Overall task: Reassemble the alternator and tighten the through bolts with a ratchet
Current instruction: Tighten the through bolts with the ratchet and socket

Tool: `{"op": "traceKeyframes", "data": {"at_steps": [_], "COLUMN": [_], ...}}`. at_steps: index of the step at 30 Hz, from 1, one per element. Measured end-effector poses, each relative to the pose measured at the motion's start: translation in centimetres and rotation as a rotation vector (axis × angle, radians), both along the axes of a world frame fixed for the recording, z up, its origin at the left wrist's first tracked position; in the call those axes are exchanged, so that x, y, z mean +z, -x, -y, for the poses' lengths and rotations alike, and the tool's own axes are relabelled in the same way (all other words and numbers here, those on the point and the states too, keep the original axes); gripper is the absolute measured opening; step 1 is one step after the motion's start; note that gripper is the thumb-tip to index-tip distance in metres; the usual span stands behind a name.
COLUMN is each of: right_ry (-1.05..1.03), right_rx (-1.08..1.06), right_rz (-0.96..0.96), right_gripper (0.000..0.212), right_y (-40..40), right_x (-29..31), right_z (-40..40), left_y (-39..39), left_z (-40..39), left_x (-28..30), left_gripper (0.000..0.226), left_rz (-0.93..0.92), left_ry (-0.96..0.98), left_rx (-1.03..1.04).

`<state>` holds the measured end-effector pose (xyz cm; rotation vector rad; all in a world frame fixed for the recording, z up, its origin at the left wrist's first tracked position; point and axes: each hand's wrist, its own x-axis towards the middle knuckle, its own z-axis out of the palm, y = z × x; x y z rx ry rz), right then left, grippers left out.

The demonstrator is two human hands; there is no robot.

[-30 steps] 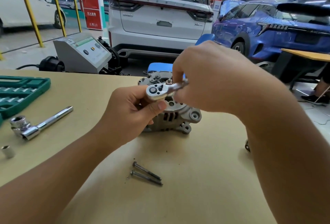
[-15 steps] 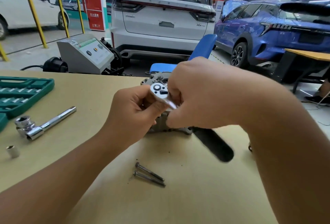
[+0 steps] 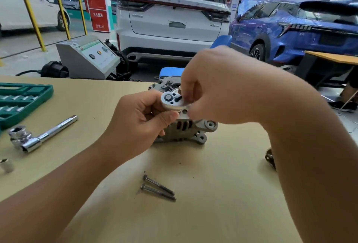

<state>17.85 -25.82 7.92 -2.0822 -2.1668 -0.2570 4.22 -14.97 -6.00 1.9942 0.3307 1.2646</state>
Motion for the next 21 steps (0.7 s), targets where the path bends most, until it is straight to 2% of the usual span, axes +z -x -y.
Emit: {"op": "traceKeyframes", "data": {"at_steps": [2, 4, 8, 11, 13, 14, 19, 21], "right_ry": [-0.063, -0.089, 0.038, 0.003, -0.080, -0.104, 0.062, 0.054], "right_rx": [-0.024, -0.007, 0.030, 0.025, -0.002, -0.019, -0.001, -0.003], "right_rz": [0.030, 0.070, 0.095, 0.023, 0.042, 0.055, 0.130, 0.058], "right_gripper": [0.012, 0.003, 0.021, 0.004, 0.011, 0.005, 0.028, 0.022], "right_y": [-0.4, -0.1, 0.6, -0.1, -0.4, -0.3, 1.4, 0.8], "right_x": [-0.1, -0.5, -0.8, -0.3, -0.4, -0.5, -0.8, -0.5], "right_z": [-0.1, -0.1, -0.1, -0.2, -0.2, -0.4, -0.8, -0.4], "left_y": [-0.1, -0.2, -0.2, 0.1, 0.1, 0.1, -0.3, -0.2], "left_z": [0.1, 0.2, 0.2, -0.3, -0.6, -0.6, 0.0, -0.1], "left_x": [0.0, 0.1, 0.1, 0.1, 0.0, -0.1, -0.4, -0.3], "left_gripper": [0.014, 0.015, 0.030, 0.023, 0.023, 0.023, 0.028, 0.020], "left_rz": [-0.004, 0.020, 0.019, -0.004, -0.004, 0.005, 0.061, 0.051], "left_ry": [-0.005, 0.000, -0.033, -0.003, -0.006, -0.009, -0.033, -0.001], "left_rx": [0.015, 0.033, 0.035, -0.018, -0.017, -0.006, 0.055, 0.025]}}
